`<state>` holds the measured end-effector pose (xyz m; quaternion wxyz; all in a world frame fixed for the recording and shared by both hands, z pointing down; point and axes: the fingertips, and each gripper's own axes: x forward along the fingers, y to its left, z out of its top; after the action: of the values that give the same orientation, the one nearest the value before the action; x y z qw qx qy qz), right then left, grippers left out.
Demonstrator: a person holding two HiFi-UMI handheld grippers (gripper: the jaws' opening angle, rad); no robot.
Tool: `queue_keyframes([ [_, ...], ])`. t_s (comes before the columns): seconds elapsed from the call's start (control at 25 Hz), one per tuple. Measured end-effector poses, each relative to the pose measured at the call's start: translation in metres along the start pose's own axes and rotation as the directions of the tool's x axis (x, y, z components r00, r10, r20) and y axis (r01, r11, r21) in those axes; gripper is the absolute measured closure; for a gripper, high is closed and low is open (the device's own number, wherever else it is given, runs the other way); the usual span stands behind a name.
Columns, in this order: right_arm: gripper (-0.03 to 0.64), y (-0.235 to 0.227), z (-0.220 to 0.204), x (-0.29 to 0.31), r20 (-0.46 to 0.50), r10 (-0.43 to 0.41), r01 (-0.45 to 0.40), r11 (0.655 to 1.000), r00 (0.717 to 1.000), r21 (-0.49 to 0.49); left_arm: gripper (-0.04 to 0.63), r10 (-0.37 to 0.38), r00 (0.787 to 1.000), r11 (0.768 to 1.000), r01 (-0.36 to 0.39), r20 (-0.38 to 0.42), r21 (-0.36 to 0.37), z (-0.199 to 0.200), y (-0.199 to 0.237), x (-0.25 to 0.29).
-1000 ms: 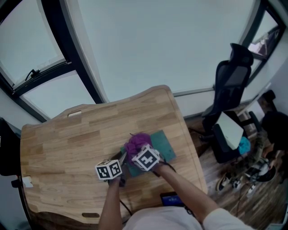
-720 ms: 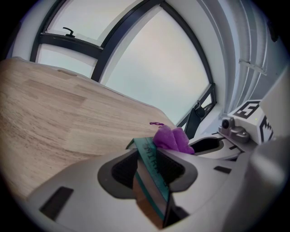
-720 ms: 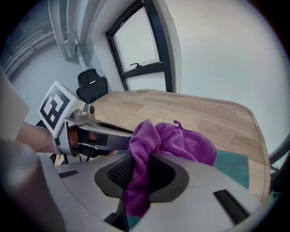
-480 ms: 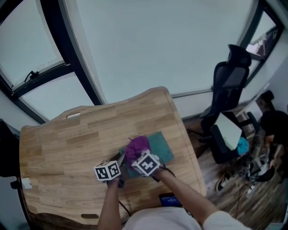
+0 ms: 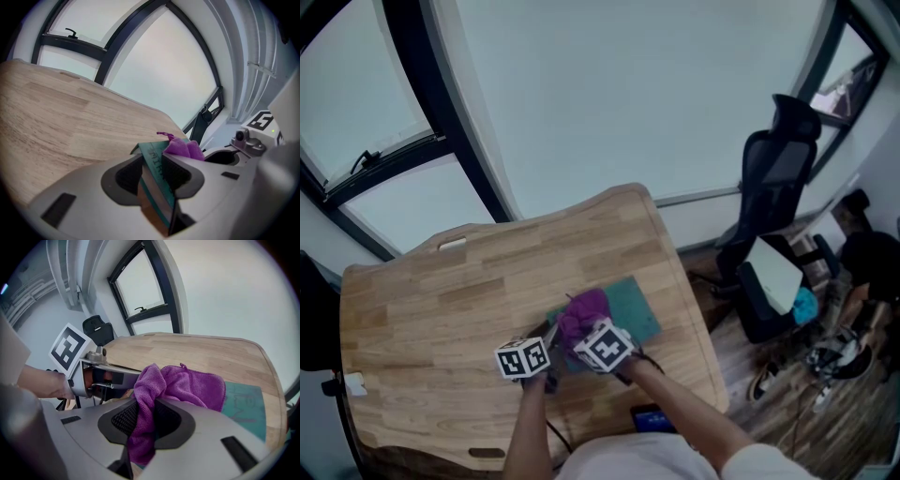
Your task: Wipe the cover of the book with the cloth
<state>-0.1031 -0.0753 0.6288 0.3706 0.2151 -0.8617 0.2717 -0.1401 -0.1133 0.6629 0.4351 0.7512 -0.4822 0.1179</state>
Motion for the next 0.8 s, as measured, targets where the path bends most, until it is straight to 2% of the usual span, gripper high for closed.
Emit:
queue_keyframes([
  [0.12, 0.537, 0.000, -0.003, 0.000, -0.008, -0.002, 0.002, 1.000, 1.000, -0.003, 0.463, 0.005, 1.000, 1.000, -0.005, -0.001, 0.000, 0.000, 0.001, 0.000],
  [0.24, 0.537, -0.014, -0.016, 0.003, -0.037, -0.048, 0.047, 0.999, 0.998, -0.020, 0.463, -0.002, 1.000, 1.000, 0.002, 0.001, -0.002, -0.001, 0.000, 0.000],
  [0.44, 0.537, 0.013, -0.009, -0.002, 0.005, 0.036, -0.036, 0.999, 0.999, -0.002, 0.462, -0.003, 1.000, 1.000, 0.003, 0.008, 0.015, 0.004, -0.004, -0.002],
  [0.8, 0.537, 0.010, -0.015, -0.003, 0.005, 0.032, -0.032, 0.998, 0.999, -0.050, 0.463, -0.007, 1.000, 1.000, 0.006, 0.010, 0.008, 0.001, -0.003, 0.000],
])
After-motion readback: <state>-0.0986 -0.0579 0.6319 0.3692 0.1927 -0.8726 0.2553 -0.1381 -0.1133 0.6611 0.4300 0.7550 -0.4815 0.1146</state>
